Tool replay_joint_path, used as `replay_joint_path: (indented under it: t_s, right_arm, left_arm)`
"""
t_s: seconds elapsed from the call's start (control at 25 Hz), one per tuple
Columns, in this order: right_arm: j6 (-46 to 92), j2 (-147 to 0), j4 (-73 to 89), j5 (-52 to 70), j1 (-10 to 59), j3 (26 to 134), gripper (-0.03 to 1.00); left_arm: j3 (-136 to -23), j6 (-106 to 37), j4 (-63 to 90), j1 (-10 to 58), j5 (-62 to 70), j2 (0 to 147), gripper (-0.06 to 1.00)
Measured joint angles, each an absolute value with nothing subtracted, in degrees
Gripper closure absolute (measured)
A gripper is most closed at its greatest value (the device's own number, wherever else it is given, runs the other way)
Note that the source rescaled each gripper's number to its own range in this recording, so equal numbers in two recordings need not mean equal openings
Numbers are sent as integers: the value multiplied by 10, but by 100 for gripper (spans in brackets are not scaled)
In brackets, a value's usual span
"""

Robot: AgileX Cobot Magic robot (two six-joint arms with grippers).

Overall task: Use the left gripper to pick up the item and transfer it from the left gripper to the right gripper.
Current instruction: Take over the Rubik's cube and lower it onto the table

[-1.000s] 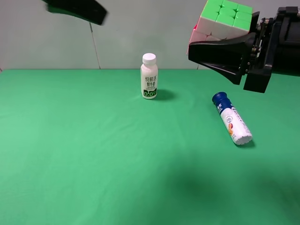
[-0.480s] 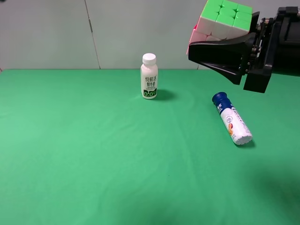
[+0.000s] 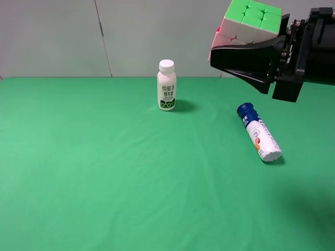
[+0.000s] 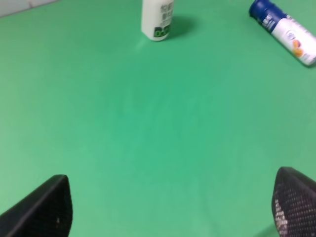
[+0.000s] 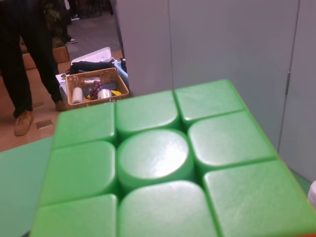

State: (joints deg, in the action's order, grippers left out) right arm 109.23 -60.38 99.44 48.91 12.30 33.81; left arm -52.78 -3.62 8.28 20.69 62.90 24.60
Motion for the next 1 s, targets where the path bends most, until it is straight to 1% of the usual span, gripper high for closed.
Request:
replay_joint_path:
  t_s: [0.16, 0.2, 0.24, 0.56, 0.76, 1.0]
  right_arm:
    - [1090, -604, 994, 488, 123, 338, 96]
    - [1090, -604, 994, 487, 123, 338, 96]
    - [1090, -604, 994, 487, 123, 338, 96]
    - [1090, -604, 994, 474, 123, 338, 96]
    - [1087, -604, 994, 473, 123, 338, 96]
    - [1086, -604, 994, 472, 123, 338, 96]
  left_arm:
    - [-461, -36, 58, 207, 628, 162, 38]
    - [-425, -36, 52, 207, 628, 127, 38]
    - [-425, -36, 52, 207, 628, 127, 38]
    - [-283, -36, 32, 207, 619, 49, 38]
    - [-276, -33, 0, 207, 611, 45, 38]
    - [-276, -31, 0, 207, 611, 45, 38]
